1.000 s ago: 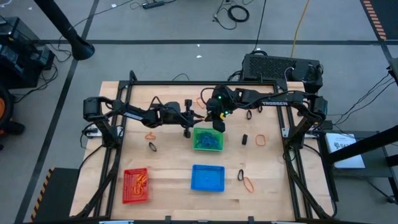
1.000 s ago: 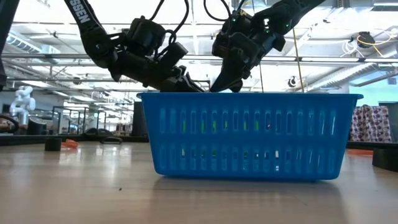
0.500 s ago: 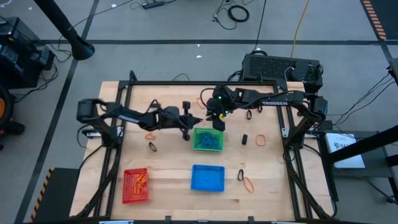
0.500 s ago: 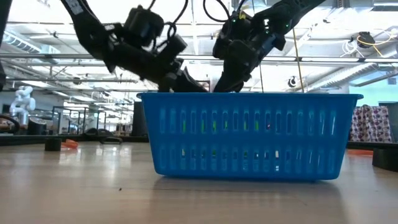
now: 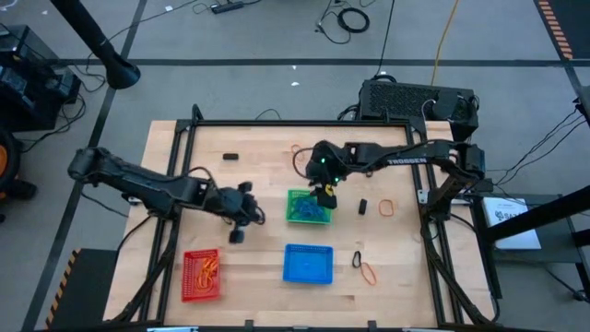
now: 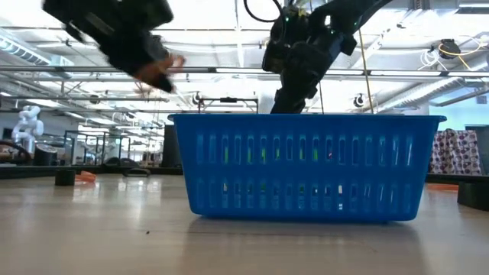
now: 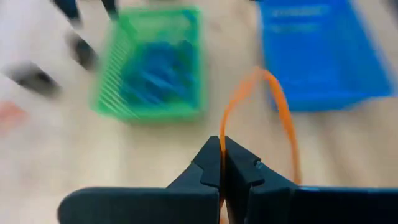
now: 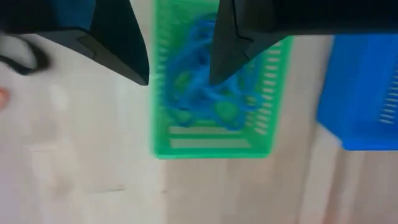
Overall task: Sort rubber bands into baskets
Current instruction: Put the orange rubberband into the red bin
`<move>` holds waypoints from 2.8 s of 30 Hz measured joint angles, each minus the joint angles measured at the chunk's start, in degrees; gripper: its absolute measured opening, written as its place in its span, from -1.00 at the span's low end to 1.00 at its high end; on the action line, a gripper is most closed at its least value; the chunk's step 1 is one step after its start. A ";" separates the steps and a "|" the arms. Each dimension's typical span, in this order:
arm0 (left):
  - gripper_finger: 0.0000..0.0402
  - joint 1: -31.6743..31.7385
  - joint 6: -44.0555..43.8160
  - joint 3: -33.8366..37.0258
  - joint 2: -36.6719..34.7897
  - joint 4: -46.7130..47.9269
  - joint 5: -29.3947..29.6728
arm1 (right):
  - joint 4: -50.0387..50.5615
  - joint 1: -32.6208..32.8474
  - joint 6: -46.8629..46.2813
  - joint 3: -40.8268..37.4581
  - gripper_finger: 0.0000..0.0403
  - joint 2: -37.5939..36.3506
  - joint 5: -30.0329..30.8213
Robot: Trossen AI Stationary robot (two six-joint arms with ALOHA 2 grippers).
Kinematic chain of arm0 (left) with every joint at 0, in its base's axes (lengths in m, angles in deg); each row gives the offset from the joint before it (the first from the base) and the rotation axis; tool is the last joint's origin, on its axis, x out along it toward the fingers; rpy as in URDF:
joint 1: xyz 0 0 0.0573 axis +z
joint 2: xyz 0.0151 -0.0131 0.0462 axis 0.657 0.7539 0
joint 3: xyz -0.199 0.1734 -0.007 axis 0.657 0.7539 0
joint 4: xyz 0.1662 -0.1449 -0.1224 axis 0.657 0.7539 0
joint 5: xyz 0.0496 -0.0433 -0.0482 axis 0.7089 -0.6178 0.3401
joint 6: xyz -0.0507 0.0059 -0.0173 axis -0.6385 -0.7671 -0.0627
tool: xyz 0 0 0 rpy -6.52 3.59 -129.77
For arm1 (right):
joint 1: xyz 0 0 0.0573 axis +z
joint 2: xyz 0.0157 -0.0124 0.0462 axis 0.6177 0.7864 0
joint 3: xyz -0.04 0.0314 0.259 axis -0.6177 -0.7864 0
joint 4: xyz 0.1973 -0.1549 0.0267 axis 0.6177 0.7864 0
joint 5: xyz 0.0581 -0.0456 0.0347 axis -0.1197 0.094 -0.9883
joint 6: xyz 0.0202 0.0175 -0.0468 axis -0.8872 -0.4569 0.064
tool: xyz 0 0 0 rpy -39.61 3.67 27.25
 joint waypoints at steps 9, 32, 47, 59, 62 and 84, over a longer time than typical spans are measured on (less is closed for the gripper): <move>-0.99 -12.17 -38.45 0.00 -4.86 17.76 -15.42 | 2.19 12.08 -12.90 0.00 -0.18 0.00 2.20; -0.96 -39.89 -72.72 0.00 8.78 25.47 -14.18 | 22.46 44.89 -54.64 0.00 -0.18 0.00 19.09; -0.60 -35.08 -65.78 0.00 10.21 25.63 -15.67 | 30.09 56.67 -74.60 -2.31 -0.18 0.27 25.64; -0.35 -30.27 -66.68 0.00 10.16 25.50 -30.42 | 15.44 57.25 -74.81 -13.54 -0.18 0.31 28.11; -0.35 -29.21 -64.12 0.00 8.82 25.56 -29.96 | 15.61 57.25 -76.55 -14.88 -0.18 0.31 28.52; -0.35 -29.95 -31.90 0.00 0.46 -2.53 14.85 | 8.69 57.38 -67.77 -16.58 -0.98 -2.50 28.61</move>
